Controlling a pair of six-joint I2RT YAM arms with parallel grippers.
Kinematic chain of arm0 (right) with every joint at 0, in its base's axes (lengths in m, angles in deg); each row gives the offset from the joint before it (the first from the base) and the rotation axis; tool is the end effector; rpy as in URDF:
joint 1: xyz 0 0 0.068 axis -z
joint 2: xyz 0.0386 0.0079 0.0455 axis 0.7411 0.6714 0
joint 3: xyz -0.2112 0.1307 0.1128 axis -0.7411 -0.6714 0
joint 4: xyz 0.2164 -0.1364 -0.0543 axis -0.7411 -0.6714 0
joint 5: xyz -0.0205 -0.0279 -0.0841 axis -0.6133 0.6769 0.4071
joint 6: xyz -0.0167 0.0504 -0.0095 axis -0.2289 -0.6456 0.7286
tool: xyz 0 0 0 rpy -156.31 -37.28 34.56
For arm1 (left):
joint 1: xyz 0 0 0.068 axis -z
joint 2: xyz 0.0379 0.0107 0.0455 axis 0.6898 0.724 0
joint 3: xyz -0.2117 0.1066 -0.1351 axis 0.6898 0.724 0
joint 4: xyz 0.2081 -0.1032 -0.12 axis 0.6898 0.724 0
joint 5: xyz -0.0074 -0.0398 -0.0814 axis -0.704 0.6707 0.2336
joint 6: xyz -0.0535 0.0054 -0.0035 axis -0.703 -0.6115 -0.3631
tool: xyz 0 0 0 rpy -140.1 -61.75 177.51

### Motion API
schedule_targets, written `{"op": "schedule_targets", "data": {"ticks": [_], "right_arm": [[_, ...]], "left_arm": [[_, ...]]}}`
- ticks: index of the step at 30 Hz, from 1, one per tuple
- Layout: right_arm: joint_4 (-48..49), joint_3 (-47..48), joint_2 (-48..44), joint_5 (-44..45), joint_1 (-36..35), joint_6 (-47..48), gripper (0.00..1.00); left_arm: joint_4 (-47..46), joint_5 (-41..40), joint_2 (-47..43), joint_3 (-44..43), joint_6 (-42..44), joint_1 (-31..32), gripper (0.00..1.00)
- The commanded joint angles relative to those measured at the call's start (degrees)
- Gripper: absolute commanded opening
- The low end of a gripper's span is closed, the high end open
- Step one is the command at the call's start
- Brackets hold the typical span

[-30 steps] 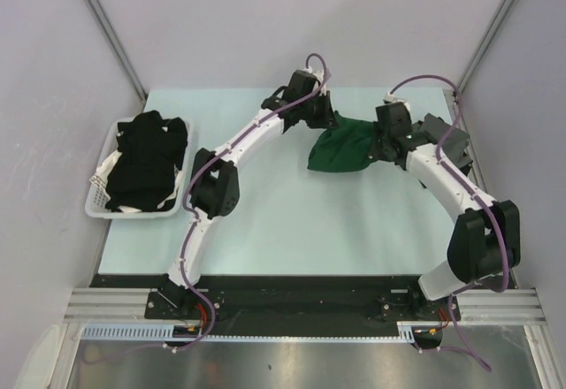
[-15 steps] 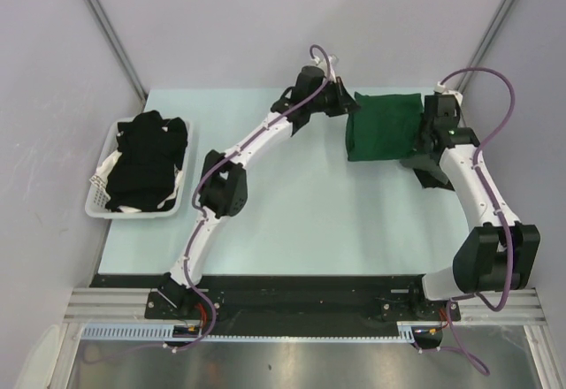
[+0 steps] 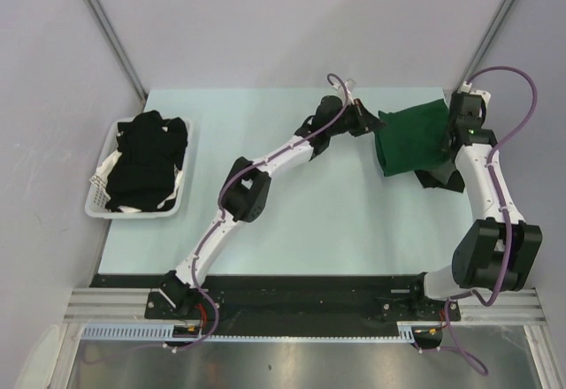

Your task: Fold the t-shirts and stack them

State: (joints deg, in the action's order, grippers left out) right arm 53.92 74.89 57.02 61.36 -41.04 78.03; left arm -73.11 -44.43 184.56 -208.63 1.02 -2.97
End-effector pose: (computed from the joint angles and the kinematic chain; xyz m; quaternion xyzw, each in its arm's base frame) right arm 0.3109 -0.0518 0.3275 0.1635 0.8829 -0.2041 0.3899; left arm 0.4568 -0.4110 0.1993 0.0416 0.7408 -0.5876 0.3230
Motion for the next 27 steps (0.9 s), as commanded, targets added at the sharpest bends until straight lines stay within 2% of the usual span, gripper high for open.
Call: {"op": "schedule_targets", "data": {"ticks": [1,13,21,27], "right_arm": [[5.9,2.7,1.3,5.4,1.3,2.2,0.0],[13.3,2.7,5.8,9.8,2.5,5.1,0.0],[14.7,2.7,7.7,10.2,7.8,5.6,0.0],[17.7,2.7,10.6,10.4,12.5,5.7,0.0]], "left_arm": [[-11.2,-1.7,1.8,-3.7,-4.4,0.1,0.0],[-25.1,-5.3,7.8,-5.1,-13.5,2.9,0.0],[-24.4,-7.5,7.9,-5.2,-13.6,4.0,0.0],[-22.2,-6.0,6.9,-5.1,-12.2,4.7,0.0]]}}
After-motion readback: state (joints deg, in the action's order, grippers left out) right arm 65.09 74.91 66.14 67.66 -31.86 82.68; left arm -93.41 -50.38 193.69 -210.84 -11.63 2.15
